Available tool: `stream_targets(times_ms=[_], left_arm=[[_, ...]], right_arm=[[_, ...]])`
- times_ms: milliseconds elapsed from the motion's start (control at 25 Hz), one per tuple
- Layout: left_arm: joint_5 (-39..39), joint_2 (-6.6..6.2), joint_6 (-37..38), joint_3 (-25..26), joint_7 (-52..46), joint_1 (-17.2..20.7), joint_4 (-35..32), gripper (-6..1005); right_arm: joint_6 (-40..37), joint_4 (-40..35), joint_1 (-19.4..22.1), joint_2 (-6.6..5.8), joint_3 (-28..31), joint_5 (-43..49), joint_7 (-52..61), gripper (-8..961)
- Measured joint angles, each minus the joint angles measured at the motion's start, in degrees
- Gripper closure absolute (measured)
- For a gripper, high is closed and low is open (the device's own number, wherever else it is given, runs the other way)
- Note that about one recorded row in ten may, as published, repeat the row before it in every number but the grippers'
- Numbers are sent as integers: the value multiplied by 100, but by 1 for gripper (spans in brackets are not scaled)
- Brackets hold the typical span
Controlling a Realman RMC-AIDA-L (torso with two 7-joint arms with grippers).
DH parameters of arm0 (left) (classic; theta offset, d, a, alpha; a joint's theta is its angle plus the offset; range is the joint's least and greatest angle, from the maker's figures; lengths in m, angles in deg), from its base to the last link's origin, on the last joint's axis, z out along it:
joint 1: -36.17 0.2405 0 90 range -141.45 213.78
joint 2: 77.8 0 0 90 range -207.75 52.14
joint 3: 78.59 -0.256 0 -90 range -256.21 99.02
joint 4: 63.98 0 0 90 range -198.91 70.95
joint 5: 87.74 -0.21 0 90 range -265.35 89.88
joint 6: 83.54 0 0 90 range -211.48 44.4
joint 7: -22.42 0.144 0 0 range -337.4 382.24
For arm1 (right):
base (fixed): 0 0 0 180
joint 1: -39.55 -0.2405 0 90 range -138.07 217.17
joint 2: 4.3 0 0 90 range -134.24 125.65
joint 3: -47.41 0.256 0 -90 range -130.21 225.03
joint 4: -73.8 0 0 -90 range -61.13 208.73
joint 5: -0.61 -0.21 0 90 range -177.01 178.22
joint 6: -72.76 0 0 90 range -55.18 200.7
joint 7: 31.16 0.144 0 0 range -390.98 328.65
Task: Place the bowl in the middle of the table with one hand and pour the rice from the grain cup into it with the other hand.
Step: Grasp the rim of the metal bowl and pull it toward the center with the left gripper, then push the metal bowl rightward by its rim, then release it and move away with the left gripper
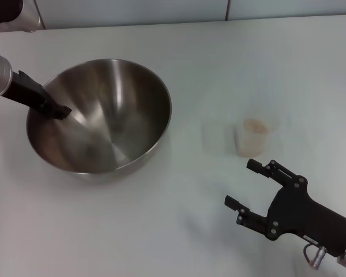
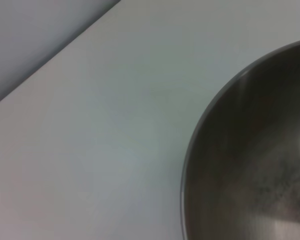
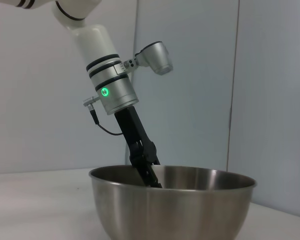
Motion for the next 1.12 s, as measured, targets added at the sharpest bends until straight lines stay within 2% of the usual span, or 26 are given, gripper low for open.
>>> stream_targets(times_ms=[400, 600, 640, 680, 720, 800, 840, 880, 920, 1040, 1120], left_arm=[[24, -20, 55, 83, 7, -63, 14, 673], [23, -90, 253, 351, 11, -307, 277, 844], [24, -142, 336, 508, 48, -420, 426, 878], [26, -274, 446, 837, 138, -639, 769, 880], [26, -274, 446, 837, 138, -639, 769, 882], [29, -495, 527, 1320, 312, -935, 1334, 885], [29, -495, 527, 1320, 312, -935, 1334, 887], [52, -758, 614, 1756, 517, -1225, 1888, 889], [52, -758, 614, 1756, 517, -1225, 1888, 910], [74, -884, 781, 1888, 583, -1389, 2084, 973], [88, -902, 901, 1899, 584, -1448, 2091, 976]], right_arm=[[10, 2, -4, 0, -2, 0, 0, 169], [17, 2, -15, 0, -9, 0, 0, 168], [18, 2, -18, 0, -10, 0, 0, 168], [17, 2, -21, 0, -11, 1, 0, 168], [17, 2, -21, 0, -11, 1, 0, 168], [19, 1, -25, 0, -11, 0, 0, 168], [22, 1, -25, 0, -11, 1, 0, 168], [24, 1, -23, 0, -11, 2, 0, 168], [24, 1, -23, 0, -11, 2, 0, 168], [17, 1, -17, 0, -11, 9, 0, 168], [4, 1, -17, 0, -11, 9, 0, 168]])
